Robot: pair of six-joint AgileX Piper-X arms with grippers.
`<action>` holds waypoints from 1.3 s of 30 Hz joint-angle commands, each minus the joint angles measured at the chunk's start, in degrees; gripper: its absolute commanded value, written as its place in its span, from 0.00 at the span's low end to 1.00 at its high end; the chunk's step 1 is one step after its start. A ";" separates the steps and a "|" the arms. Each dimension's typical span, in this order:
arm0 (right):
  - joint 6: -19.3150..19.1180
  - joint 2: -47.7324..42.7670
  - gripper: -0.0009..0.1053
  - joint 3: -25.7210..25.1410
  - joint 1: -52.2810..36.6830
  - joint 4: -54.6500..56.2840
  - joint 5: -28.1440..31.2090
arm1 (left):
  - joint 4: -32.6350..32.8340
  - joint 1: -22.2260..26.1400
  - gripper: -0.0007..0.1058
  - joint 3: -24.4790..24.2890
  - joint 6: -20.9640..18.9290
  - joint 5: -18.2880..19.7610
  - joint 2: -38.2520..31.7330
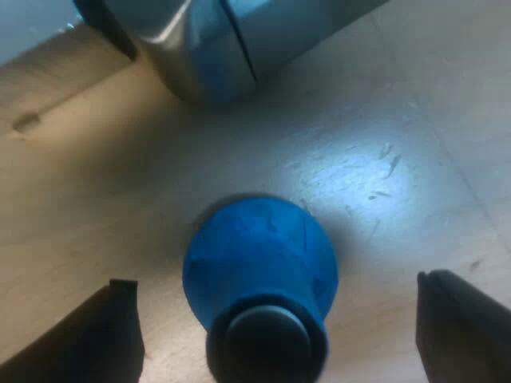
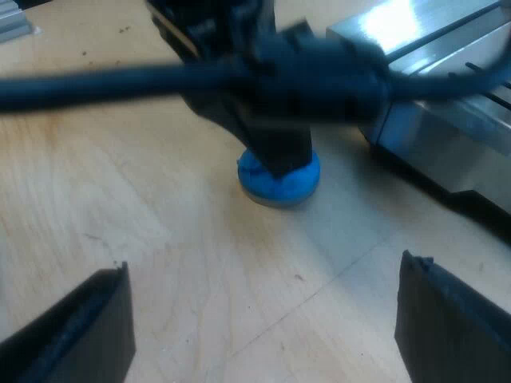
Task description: Grind coffee beans and then tamp
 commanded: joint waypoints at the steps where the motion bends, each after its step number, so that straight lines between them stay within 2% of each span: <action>1: -0.22 -0.16 0.67 -0.37 0.06 -0.45 -0.08 | -1.61 0.04 0.68 -0.34 0.00 0.12 2.28; 9: -0.22 -0.16 0.67 -0.37 0.06 -0.45 -0.08 | -3.40 0.04 0.68 -0.34 0.00 0.12 7.75; 12: -0.22 -0.16 0.67 -0.37 0.06 -0.45 -0.08 | -3.40 0.04 0.63 -0.34 0.00 0.12 8.43; 17: -0.22 -0.16 0.67 -0.37 0.06 -0.45 -0.08 | -2.84 0.04 0.25 -0.64 0.00 0.12 8.30; 19: -0.22 -0.16 0.67 -0.37 0.06 -0.45 -0.08 | -1.74 0.04 0.03 -1.15 0.00 0.12 8.08; 23: -0.22 -0.16 0.67 -0.37 0.06 -0.45 -0.08 | -1.23 0.04 0.01 -1.62 1.09 0.12 6.25; 30: -0.22 -3.17 0.67 -0.37 0.06 2.05 -0.08 | 1.76 0.04 0.01 -1.65 1.13 -0.03 -4.70; 34: -0.98 -5.37 0.67 -0.37 0.06 5.30 -0.08 | 3.35 0.04 0.01 -1.65 1.13 0.09 -8.09; 35: -0.98 -5.58 0.67 -0.37 0.06 5.99 -0.08 | 5.50 0.04 0.01 -1.65 1.13 0.08 -12.57; 36: -0.97 -8.74 0.67 -0.37 0.06 11.33 2.15 | 6.32 0.04 0.01 -1.65 1.13 0.08 -14.20; 39: -0.97 -12.10 0.67 0.08 0.06 16.49 6.43 | 7.16 0.04 0.01 -1.65 1.13 0.22 -15.83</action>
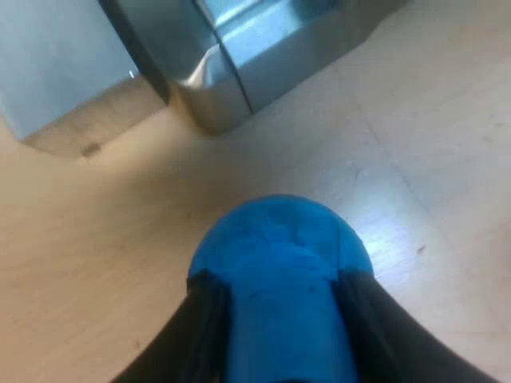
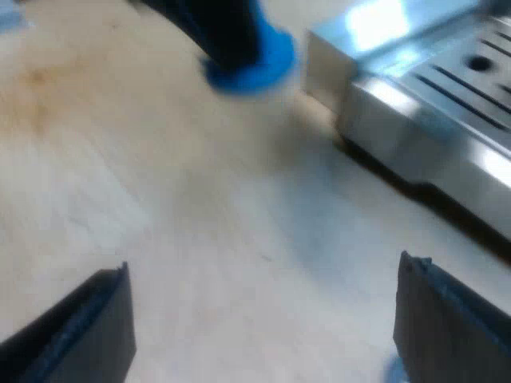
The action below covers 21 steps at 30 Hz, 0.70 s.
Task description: Grind coffee beans and then tamp
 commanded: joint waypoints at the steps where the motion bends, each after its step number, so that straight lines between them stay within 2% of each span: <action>1: -0.64 -4.99 0.67 0.79 0.06 7.16 6.73 | 1.55 0.04 0.01 -0.34 -0.16 2.70 -2.68; 4: 0.00 -7.75 0.67 3.15 0.06 7.40 7.59 | 1.56 -1.55 0.01 -0.48 -0.29 5.20 -3.48; 8: 1.18 -9.83 0.67 5.51 0.06 7.40 8.10 | 1.96 -4.72 0.01 -1.02 -0.28 5.09 -3.47; 9: 1.65 -11.53 0.67 8.12 0.06 7.40 8.49 | 2.05 -5.42 0.01 -1.07 -0.28 5.09 -3.47; 11: 2.10 -12.38 0.67 9.71 0.06 7.40 8.49 | 2.37 -7.31 0.01 -1.50 -0.28 5.09 -3.47; 12: 2.35 -12.65 0.67 10.78 0.06 7.40 8.49 | 2.38 -10.02 0.01 -2.06 -0.41 5.09 -3.47; 21: 2.24 -12.29 0.67 17.03 0.06 3.45 9.79 | -0.16 -17.41 0.01 -2.81 -0.62 5.06 -3.00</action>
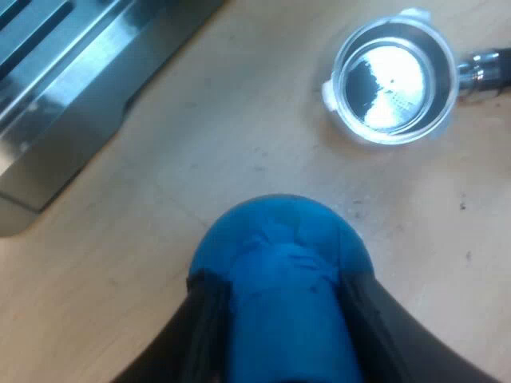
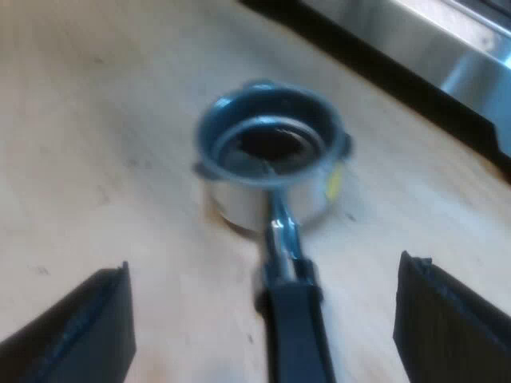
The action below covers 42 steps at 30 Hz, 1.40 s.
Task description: Grind coffee beans and then tamp
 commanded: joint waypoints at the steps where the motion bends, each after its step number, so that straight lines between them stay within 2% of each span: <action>1: 0.15 0.58 0.67 0.89 0.06 -1.37 1.12 | -2.78 -1.85 0.01 -0.53 -0.62 0.57 0.64; 5: -0.25 2.01 0.67 0.88 0.06 -2.82 1.12 | -3.32 -3.77 0.01 -2.12 -0.62 1.29 3.36; 15: -0.25 4.16 0.67 0.88 0.06 -7.18 1.12 | -4.59 -10.18 0.01 -9.97 0.37 1.42 13.10; 22: -0.25 4.16 0.67 0.88 0.06 -7.21 1.12 | -7.33 -14.92 0.01 -10.32 0.40 1.42 18.51; 28: -0.13 4.16 0.67 0.88 0.06 -7.21 1.12 | -9.25 -15.07 0.01 -10.32 0.40 0.31 22.17; 42: -0.01 4.16 0.67 0.88 0.06 -7.21 1.12 | -11.24 -15.07 0.01 -10.32 0.40 0.33 28.77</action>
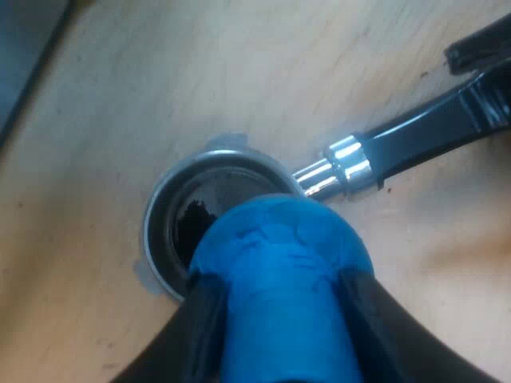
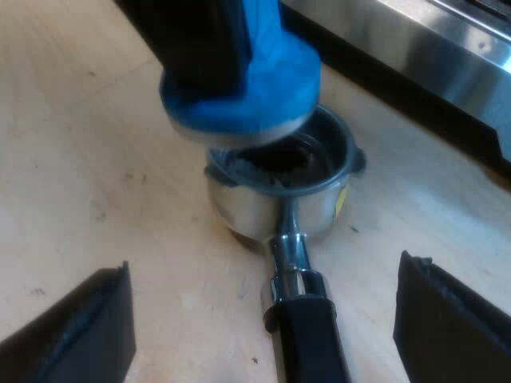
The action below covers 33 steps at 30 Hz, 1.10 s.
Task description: Grind coffee beans and then tamp
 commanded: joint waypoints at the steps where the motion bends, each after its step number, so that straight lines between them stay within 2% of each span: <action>1: -0.01 0.17 0.67 0.17 0.06 -0.42 0.45 | -0.51 -0.28 0.01 -0.49 -0.04 -0.56 1.28; 7: -0.01 0.17 0.67 0.17 0.06 -0.42 0.45 | -2.06 -0.28 0.01 -0.49 -0.04 -0.56 2.88; 13: 0.13 0.17 0.67 0.17 0.06 -0.42 0.45 | -2.54 -0.28 0.01 -0.49 -0.04 -2.42 3.08; 22: 0.13 0.17 0.67 0.17 0.06 -0.42 0.45 | -3.10 -0.28 0.01 -0.49 -0.04 -3.31 3.08; 33: 0.13 0.17 0.67 0.17 0.06 -0.42 0.45 | -3.59 -0.28 0.01 -0.49 -0.04 -3.38 4.80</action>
